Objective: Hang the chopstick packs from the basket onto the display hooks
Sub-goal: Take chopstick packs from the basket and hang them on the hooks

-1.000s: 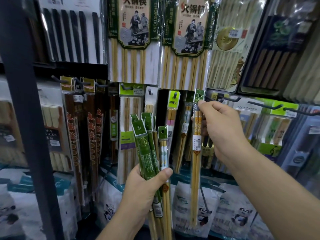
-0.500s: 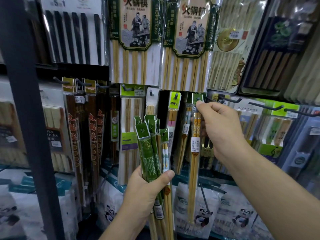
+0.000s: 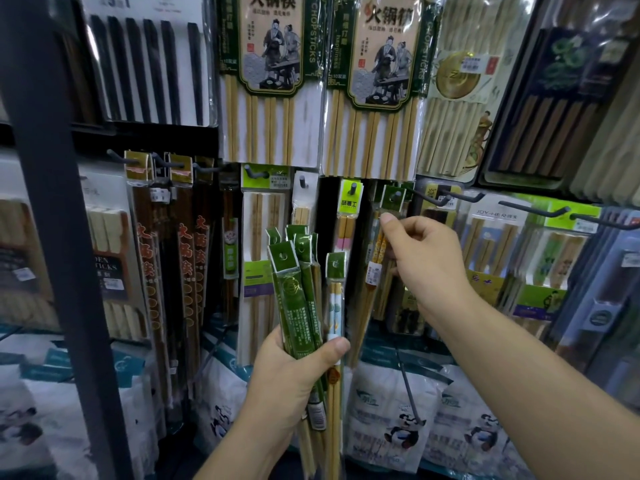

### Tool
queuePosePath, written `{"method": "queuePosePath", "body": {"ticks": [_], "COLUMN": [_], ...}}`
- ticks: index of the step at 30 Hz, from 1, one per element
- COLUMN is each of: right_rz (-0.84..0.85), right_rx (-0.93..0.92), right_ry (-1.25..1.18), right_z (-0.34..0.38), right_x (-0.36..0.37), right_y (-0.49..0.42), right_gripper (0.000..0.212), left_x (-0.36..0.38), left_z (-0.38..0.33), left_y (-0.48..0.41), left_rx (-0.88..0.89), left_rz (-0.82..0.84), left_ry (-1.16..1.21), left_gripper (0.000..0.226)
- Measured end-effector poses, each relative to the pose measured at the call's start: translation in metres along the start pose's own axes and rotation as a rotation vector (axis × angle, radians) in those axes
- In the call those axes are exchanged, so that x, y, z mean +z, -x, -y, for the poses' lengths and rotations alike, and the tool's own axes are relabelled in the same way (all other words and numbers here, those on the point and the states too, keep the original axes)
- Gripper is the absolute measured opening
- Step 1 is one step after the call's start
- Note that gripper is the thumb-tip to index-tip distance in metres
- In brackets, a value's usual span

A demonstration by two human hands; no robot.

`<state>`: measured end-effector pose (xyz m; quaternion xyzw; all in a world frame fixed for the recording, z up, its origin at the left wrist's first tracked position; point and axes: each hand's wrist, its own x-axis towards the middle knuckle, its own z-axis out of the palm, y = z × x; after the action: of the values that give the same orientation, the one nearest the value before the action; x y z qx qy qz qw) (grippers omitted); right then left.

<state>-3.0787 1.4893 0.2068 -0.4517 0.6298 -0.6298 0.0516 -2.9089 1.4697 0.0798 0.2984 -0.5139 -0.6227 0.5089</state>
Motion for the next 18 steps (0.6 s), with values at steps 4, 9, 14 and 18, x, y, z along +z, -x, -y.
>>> {"method": "queuePosePath", "body": {"ticks": [4,9,14,18], "right_rz": [-0.089,0.198,0.274,0.286], "right_rx": [0.006,0.050,-0.028,-0.055], "right_ry": [0.033,-0.042,0.035,0.039], "right_z": [-0.008,-0.006,-0.001,0.002], "right_x": [-0.002,0.000,0.002,-0.002], "right_y": [0.014,0.042,0.057,0.056], "right_gripper": [0.040,0.042,0.024,0.022], "left_x": [0.000,0.003,0.008,0.011], "left_z": [0.000,0.003,0.003,0.002], "left_y": [-0.001,0.001,0.002,0.004], "left_rx": [0.045,0.073,0.078,0.085], "left_rz": [-0.021,-0.017,0.015,0.032], "left_ry": [0.009,0.002,0.042,0.054], "left_gripper": [0.071,0.076,0.071,0.060]}}
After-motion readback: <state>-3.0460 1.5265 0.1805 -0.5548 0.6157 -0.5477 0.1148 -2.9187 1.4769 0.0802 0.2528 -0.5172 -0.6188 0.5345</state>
